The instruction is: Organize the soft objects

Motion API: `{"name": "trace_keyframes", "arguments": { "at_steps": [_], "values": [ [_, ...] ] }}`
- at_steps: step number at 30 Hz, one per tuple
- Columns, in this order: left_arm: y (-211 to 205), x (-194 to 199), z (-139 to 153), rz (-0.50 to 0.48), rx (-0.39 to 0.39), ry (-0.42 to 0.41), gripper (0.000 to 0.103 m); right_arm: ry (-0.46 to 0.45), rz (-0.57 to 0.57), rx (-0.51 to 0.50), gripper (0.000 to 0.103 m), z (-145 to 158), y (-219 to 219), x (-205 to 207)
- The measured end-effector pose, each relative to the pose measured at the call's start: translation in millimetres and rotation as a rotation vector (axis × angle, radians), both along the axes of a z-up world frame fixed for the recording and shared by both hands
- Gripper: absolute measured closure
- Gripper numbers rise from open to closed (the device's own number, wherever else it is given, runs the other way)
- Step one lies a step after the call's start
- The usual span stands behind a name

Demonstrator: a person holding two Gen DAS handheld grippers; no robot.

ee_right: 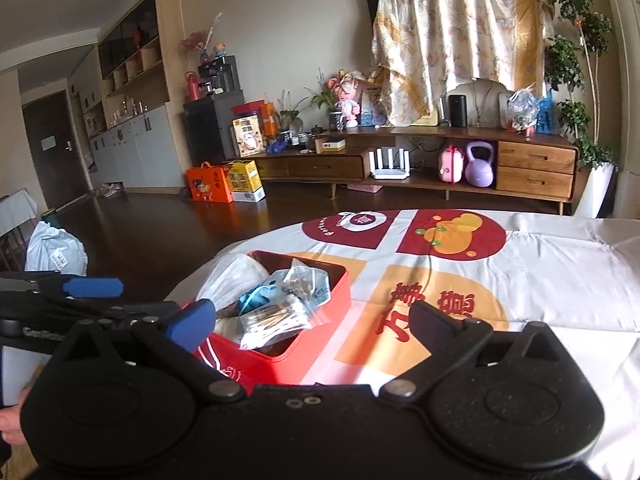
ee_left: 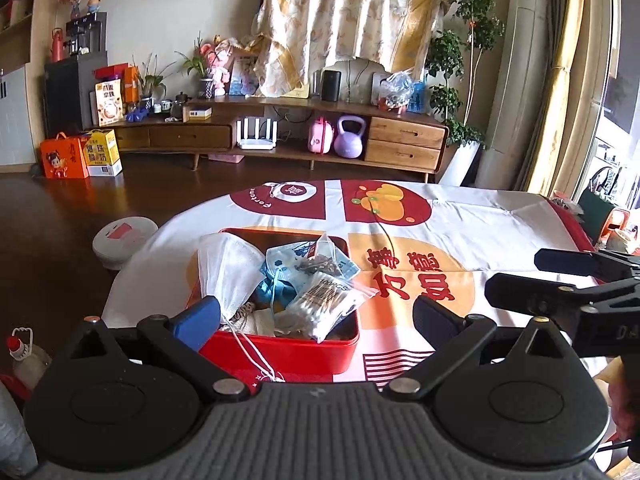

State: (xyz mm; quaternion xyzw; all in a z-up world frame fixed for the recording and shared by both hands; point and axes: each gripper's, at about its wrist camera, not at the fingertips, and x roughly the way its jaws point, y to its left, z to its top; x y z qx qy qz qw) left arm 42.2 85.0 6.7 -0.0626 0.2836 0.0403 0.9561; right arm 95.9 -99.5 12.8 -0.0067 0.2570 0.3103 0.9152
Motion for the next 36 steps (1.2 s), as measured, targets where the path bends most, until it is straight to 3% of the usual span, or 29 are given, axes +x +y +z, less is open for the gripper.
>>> {"name": "trace_keyframes", "arguments": {
  "at_steps": [36],
  "values": [
    [-6.0,-5.4,2.4,0.004,-0.009,-0.004,0.0,0.005,0.01,0.004,0.0,-0.5,0.7,-4.7]
  ]
}}
